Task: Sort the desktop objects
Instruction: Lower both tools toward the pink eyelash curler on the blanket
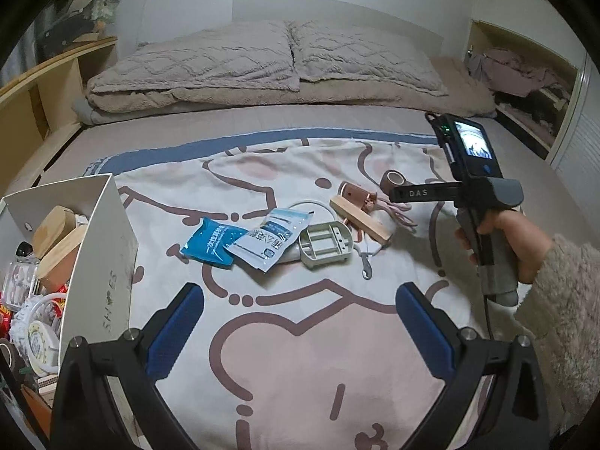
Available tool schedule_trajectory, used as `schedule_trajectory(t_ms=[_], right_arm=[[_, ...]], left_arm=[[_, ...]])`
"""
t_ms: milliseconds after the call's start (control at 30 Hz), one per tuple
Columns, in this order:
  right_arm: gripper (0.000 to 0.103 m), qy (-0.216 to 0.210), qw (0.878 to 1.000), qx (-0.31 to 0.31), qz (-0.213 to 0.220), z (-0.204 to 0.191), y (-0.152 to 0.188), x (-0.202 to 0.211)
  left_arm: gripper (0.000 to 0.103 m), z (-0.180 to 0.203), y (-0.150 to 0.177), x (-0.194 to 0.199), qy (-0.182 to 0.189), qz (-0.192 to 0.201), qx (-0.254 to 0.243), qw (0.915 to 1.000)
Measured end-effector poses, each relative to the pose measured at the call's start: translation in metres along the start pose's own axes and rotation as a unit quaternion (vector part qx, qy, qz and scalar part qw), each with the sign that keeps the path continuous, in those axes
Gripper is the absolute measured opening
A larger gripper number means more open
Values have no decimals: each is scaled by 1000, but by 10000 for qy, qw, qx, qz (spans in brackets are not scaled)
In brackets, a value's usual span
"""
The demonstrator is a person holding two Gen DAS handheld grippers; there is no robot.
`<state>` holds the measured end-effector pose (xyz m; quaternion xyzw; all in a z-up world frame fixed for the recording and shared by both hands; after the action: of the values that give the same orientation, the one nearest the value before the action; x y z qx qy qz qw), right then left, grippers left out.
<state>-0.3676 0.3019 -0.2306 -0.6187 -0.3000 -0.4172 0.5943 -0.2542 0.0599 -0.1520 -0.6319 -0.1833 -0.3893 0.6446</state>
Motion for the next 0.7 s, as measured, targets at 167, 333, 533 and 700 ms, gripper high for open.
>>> schedule_trajectory(t_ms=[167,333,533,700], right_arm=[[103,10,9996,243,-127,8,8,-1],[103,199,9975,653,-177,13,20,-5],[103,-30,9956,925,-173,6,31,-1],[103,394,9875,1523,-90,-10,40,-1]], left_arm=[[103,1,1,-4,124,-92,110,9998],[103,2,3,-9,152,-185,162,9996],[103,11,4,-8,164,-165,-10,9997],[103,17,4,-10,168,-170,-116,9996]])
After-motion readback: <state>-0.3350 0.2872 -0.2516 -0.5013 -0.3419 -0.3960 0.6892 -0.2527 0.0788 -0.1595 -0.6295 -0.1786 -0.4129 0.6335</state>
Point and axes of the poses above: each gripper's, at about its wrist camera, not at the fingertips, and x roughly against the way its jaws point, z to its right, y to its underside, the point moved 6 cm from there along -x, roughly the way its jaws point, and after that the axes turned 5 degrees about y, right-handed, at the moved point
